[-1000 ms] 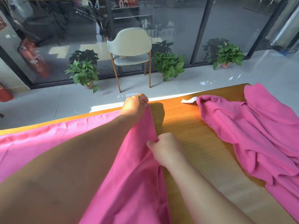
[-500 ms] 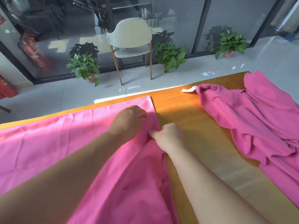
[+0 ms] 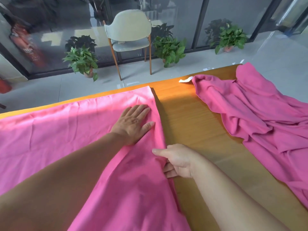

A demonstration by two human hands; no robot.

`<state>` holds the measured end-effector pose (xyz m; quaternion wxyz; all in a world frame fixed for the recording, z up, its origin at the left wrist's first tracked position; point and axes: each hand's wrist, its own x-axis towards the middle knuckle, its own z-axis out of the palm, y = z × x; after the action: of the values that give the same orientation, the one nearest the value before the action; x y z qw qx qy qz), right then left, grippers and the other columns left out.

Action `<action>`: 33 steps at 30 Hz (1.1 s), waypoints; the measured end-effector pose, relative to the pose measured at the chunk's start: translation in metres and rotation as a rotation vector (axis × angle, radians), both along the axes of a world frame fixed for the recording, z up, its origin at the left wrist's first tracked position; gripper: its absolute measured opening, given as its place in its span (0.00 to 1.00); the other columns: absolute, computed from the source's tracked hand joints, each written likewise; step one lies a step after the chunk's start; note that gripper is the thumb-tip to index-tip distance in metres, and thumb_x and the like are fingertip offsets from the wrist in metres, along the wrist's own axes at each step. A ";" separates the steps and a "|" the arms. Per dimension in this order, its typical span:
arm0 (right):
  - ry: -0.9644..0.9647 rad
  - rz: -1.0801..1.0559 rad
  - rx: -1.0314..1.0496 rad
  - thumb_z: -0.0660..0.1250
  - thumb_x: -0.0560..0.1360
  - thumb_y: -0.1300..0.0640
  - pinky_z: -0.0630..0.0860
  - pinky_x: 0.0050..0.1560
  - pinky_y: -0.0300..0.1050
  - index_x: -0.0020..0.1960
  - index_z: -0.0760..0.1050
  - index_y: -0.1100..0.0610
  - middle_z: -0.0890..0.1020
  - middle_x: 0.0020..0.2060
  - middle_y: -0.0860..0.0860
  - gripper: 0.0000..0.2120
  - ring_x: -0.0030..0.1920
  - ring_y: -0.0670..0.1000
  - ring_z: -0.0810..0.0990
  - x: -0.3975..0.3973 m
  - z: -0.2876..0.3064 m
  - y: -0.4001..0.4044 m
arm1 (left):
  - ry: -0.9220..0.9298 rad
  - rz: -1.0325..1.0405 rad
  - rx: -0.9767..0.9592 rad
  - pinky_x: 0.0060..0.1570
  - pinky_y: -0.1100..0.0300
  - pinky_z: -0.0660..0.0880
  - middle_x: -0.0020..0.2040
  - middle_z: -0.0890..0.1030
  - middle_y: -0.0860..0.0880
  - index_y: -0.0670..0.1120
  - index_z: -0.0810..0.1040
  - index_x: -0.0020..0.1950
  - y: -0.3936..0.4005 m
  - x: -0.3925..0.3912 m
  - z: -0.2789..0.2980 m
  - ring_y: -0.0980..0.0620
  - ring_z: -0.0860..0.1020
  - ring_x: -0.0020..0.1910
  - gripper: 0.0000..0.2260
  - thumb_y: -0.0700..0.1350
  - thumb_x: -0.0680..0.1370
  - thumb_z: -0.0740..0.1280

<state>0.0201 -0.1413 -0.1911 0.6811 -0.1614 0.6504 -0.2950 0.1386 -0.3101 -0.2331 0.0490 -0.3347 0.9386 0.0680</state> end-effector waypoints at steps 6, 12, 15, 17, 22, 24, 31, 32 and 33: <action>0.229 -0.086 -0.046 0.71 0.76 0.53 0.79 0.38 0.45 0.49 0.82 0.59 0.87 0.41 0.54 0.09 0.37 0.52 0.84 -0.015 -0.003 0.032 | -0.020 0.005 0.003 0.76 0.52 0.38 0.80 0.45 0.55 0.54 0.45 0.80 0.003 -0.002 0.002 0.54 0.41 0.79 0.44 0.74 0.69 0.32; 0.110 -0.072 -0.064 0.76 0.71 0.47 0.81 0.53 0.50 0.53 0.82 0.59 0.87 0.43 0.53 0.18 0.46 0.54 0.86 0.006 0.001 0.046 | -0.095 0.012 0.041 0.76 0.50 0.37 0.80 0.43 0.54 0.53 0.43 0.80 0.003 -0.006 0.009 0.52 0.39 0.78 0.37 0.71 0.77 0.42; 0.101 -0.131 -0.081 0.78 0.70 0.49 0.79 0.60 0.56 0.54 0.82 0.61 0.87 0.44 0.55 0.19 0.49 0.57 0.86 0.011 0.000 0.052 | -0.021 0.050 0.024 0.77 0.47 0.41 0.81 0.45 0.51 0.52 0.50 0.80 0.018 -0.006 0.019 0.48 0.42 0.79 0.31 0.65 0.81 0.47; 0.073 -0.163 -0.084 0.77 0.70 0.50 0.78 0.61 0.57 0.52 0.84 0.61 0.87 0.44 0.56 0.17 0.50 0.58 0.85 0.011 0.001 0.056 | 0.176 0.100 0.004 0.76 0.47 0.50 0.79 0.55 0.47 0.49 0.60 0.78 0.040 0.001 0.022 0.45 0.52 0.78 0.25 0.57 0.83 0.52; 0.041 -0.227 -0.063 0.79 0.67 0.48 0.77 0.62 0.56 0.51 0.85 0.59 0.87 0.46 0.55 0.19 0.52 0.59 0.85 0.009 0.003 0.063 | 0.282 0.129 0.140 0.77 0.53 0.50 0.79 0.58 0.49 0.47 0.60 0.78 0.092 0.022 0.007 0.48 0.54 0.78 0.25 0.56 0.83 0.51; 0.032 -0.205 -0.046 0.79 0.66 0.48 0.78 0.55 0.52 0.54 0.84 0.59 0.87 0.47 0.56 0.22 0.47 0.56 0.85 0.011 0.002 0.071 | 0.141 0.108 0.115 0.77 0.55 0.41 0.80 0.47 0.53 0.50 0.48 0.80 0.098 0.027 -0.001 0.54 0.43 0.79 0.31 0.64 0.80 0.43; -0.111 -0.048 0.071 0.75 0.70 0.57 0.79 0.59 0.54 0.54 0.83 0.66 0.85 0.50 0.61 0.16 0.52 0.59 0.84 0.012 0.006 0.127 | 0.041 0.085 0.042 0.77 0.52 0.39 0.80 0.41 0.53 0.50 0.40 0.80 0.093 0.023 -0.006 0.54 0.39 0.78 0.40 0.73 0.75 0.39; -0.111 -0.033 0.089 0.75 0.70 0.57 0.77 0.62 0.55 0.57 0.81 0.67 0.84 0.54 0.62 0.19 0.56 0.60 0.82 0.012 0.007 0.134 | 0.024 0.080 0.051 0.77 0.52 0.39 0.80 0.40 0.53 0.50 0.40 0.80 0.093 0.022 -0.005 0.53 0.39 0.78 0.41 0.73 0.74 0.40; -0.103 -0.006 0.102 0.75 0.71 0.56 0.77 0.63 0.55 0.59 0.80 0.66 0.83 0.56 0.62 0.21 0.57 0.60 0.82 0.013 0.009 0.140 | 0.001 0.074 0.065 0.77 0.52 0.39 0.80 0.40 0.52 0.50 0.39 0.80 0.092 0.022 -0.003 0.53 0.38 0.78 0.42 0.74 0.74 0.40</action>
<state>0.0332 -0.0015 -0.1819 0.7199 -0.1092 0.6293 -0.2716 0.1606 -0.2178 -0.2361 0.0568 -0.3676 0.9228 0.1005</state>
